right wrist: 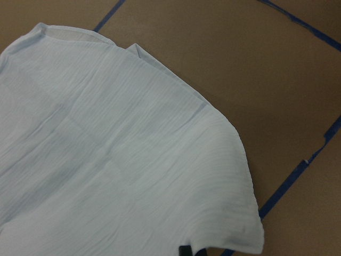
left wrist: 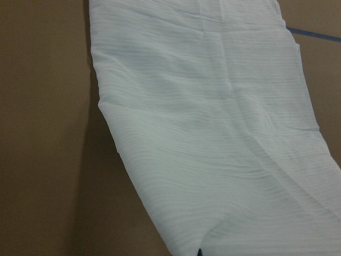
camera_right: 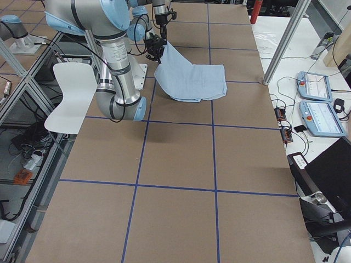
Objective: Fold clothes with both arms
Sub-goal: 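Lift the near edge with both grippers and fold it toward the far edge, then release the folded edge and raise both grippers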
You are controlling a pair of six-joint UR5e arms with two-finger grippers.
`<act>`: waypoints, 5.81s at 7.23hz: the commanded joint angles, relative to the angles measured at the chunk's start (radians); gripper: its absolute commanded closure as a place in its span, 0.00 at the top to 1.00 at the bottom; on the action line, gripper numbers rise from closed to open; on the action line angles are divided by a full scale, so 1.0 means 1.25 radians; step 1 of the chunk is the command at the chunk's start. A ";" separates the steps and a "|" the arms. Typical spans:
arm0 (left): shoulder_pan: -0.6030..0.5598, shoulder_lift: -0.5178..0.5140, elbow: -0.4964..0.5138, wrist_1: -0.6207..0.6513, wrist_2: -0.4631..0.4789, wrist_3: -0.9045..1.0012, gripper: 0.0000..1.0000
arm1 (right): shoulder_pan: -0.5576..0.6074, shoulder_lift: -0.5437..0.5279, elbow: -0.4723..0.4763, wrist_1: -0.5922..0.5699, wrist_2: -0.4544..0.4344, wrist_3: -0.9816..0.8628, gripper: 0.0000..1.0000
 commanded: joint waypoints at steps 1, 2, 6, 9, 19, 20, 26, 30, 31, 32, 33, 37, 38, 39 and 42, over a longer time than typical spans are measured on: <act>0.006 -0.024 0.036 0.027 -0.004 0.002 0.00 | 0.018 0.034 -0.004 -0.016 -0.045 -0.045 0.00; -0.004 -0.031 0.062 0.027 0.001 0.023 0.00 | 0.057 0.038 -0.017 0.006 -0.048 -0.079 0.00; -0.171 -0.108 0.200 0.008 0.001 0.132 0.00 | 0.246 0.056 -0.260 0.260 -0.043 -0.265 0.00; -0.265 -0.177 0.403 -0.112 0.001 0.196 0.00 | 0.282 0.101 -0.446 0.405 -0.043 -0.309 0.00; -0.315 -0.309 0.833 -0.401 0.004 0.260 0.00 | 0.323 0.187 -0.775 0.632 -0.047 -0.386 0.00; -0.315 -0.308 0.832 -0.426 0.001 0.270 0.51 | 0.329 0.187 -0.775 0.645 -0.045 -0.427 0.66; -0.306 -0.268 0.826 -0.480 -0.015 0.359 1.00 | 0.408 0.134 -0.680 0.653 0.113 -0.632 1.00; -0.282 -0.262 0.828 -0.479 0.001 0.369 1.00 | 0.408 0.086 -0.627 0.653 0.116 -0.650 1.00; -0.279 -0.261 0.832 -0.479 0.002 0.382 1.00 | 0.408 0.086 -0.628 0.653 0.116 -0.649 1.00; -0.279 -0.260 0.830 -0.477 0.013 0.424 1.00 | 0.408 0.086 -0.628 0.653 0.115 -0.649 1.00; -0.280 -0.257 0.827 -0.477 0.017 0.450 1.00 | 0.407 0.086 -0.628 0.653 0.115 -0.646 1.00; -0.281 -0.285 0.876 -0.478 0.045 0.374 1.00 | 0.404 0.084 -0.629 0.653 0.113 -0.641 1.00; -0.282 -0.306 0.904 -0.479 0.047 0.325 1.00 | 0.404 0.083 -0.629 0.653 0.113 -0.644 1.00; -0.291 -0.338 0.944 -0.481 0.049 0.288 1.00 | 0.404 0.076 -0.632 0.653 0.113 -0.648 1.00; -0.334 -0.348 0.979 -0.486 0.124 0.125 1.00 | 0.401 0.064 -0.635 0.677 0.109 -0.646 1.00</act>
